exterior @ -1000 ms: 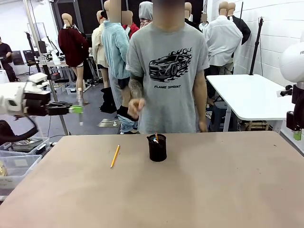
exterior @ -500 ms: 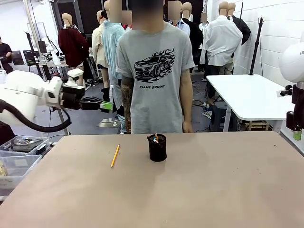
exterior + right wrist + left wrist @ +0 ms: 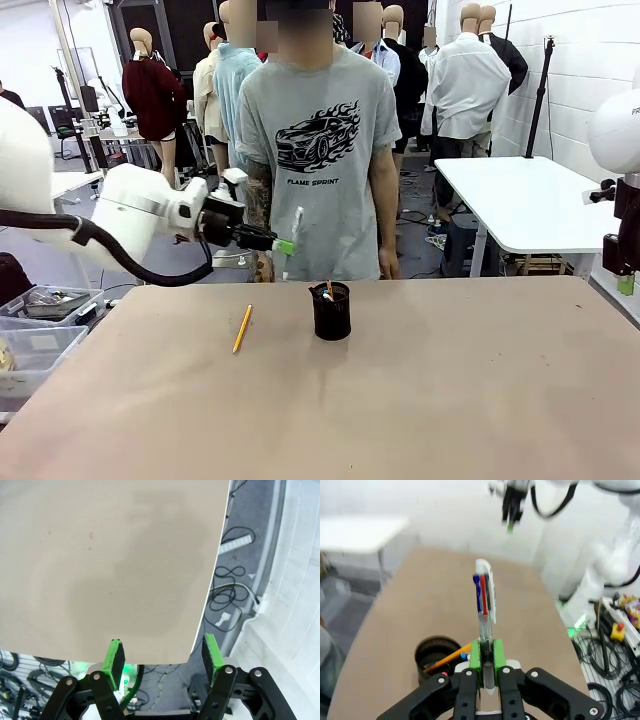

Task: Place the pens into the pen holder.
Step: Pick up a writing instrument from the table and place it into the Pen holder.

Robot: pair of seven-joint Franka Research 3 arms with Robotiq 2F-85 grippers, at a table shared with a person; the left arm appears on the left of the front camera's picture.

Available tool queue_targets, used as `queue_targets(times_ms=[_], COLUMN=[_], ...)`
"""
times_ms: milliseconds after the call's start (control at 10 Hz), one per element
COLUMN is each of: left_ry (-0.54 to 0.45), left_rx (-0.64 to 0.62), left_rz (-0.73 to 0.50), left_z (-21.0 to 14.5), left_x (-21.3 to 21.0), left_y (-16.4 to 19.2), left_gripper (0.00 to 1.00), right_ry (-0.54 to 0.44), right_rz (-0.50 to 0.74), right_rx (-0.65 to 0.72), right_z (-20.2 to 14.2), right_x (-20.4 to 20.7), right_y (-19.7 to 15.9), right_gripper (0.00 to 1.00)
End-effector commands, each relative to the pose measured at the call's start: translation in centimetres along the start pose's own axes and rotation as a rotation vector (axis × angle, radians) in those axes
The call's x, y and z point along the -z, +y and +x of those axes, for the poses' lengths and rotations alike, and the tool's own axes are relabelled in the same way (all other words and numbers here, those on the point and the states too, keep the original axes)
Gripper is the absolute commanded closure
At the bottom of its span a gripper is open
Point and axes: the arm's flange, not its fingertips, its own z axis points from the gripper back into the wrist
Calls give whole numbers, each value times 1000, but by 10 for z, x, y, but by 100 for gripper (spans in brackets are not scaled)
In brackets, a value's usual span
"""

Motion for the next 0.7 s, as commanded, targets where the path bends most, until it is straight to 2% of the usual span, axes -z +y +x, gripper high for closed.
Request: queue_targets(times_ms=[0, 100, 200, 300, 600], left_ry=[-66, -66, 6, -44, -83], left_rx=[35, 35, -3, 49, 66], left_rz=[21, 21, -2, -22, -14], left_z=[0, 0, 1, -5, -15], left_x=[-18, -18, 4, 10, 42], left_y=[-7, -7, 2, 4, 48], left_gripper=[100, 100, 100, 100, 100], right_ry=[2, 2, 2, 2, 2], right_rz=[-20, -20, -20, -20, -20], right_rx=[-20, -20, -20, -20, -20], right_z=[-1, -1, -1, -1, -1], right_x=[1, 1, 1, 1, 1], right_y=[-2, -2, -2, -2, -2], right_gripper=[22, 22, 22, 22, 22])
